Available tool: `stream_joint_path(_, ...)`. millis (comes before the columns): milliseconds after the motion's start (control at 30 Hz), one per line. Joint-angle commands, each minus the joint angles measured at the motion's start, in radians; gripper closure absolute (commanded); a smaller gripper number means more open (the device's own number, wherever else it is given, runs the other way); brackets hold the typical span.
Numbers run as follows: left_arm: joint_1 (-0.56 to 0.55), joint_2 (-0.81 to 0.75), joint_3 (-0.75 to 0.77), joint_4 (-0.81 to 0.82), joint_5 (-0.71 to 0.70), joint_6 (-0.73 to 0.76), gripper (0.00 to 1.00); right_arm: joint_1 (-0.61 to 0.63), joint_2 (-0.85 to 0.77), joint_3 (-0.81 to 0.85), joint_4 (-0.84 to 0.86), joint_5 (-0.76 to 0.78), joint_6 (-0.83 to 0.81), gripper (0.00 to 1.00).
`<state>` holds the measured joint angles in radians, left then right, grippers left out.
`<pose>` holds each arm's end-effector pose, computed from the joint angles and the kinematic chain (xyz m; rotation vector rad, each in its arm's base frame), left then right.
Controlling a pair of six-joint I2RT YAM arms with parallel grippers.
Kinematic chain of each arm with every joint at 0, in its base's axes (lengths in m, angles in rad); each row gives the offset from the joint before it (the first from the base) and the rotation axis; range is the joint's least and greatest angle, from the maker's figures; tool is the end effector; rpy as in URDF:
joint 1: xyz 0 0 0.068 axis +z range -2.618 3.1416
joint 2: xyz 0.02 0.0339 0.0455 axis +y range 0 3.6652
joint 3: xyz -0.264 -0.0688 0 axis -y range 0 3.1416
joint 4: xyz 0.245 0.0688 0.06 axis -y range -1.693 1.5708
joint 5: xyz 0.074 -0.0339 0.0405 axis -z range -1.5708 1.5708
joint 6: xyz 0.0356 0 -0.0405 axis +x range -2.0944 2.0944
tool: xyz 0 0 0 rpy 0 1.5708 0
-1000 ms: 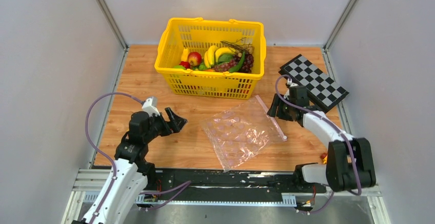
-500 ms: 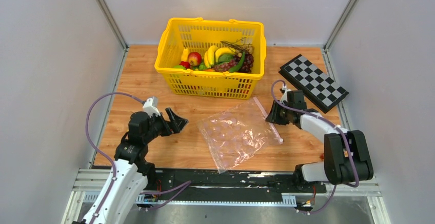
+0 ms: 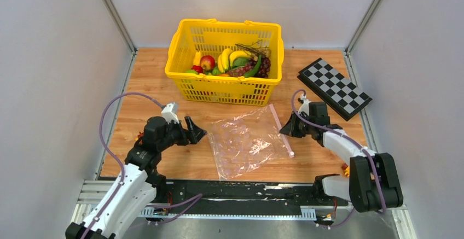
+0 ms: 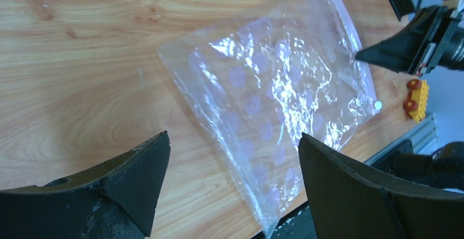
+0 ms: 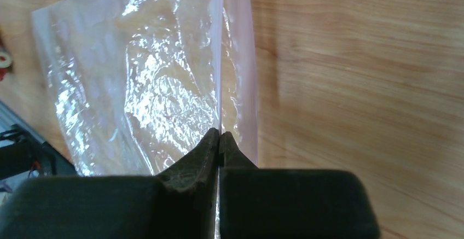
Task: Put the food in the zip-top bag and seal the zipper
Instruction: Pick up the zipper food storage bag at the center of the board.
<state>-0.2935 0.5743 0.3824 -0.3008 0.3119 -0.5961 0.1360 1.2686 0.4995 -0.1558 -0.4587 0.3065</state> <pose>0.1360 -0.0525 0.2181 -0.1238 2.1502 -0.8562 0.2188 0.0458 0.1537 0.0183 2.5165 0.7557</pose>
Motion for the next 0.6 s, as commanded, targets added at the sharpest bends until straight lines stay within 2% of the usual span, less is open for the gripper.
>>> stream_joint_path(0,-0.129,0.033,0.063,0.038,-0.112,0.026,0.07,0.029,-0.117,-0.024,0.085,-0.160,0.042,1.00)
stream_joint_path(133,-0.275,0.074,0.088,0.078,-0.189,-0.012,0.07,0.095,-0.243,-0.023,0.029,-0.165,0.044,1.00)
stream_joint_path(400,-0.482,0.215,0.174,0.186,-0.260,-0.099,0.08,0.297,-0.504,-0.002,-0.078,-0.076,0.021,1.00)
stream_joint_path(567,-0.571,0.302,0.256,0.253,-0.309,-0.143,0.08,0.473,-0.545,0.058,-0.143,0.038,-0.035,1.00)
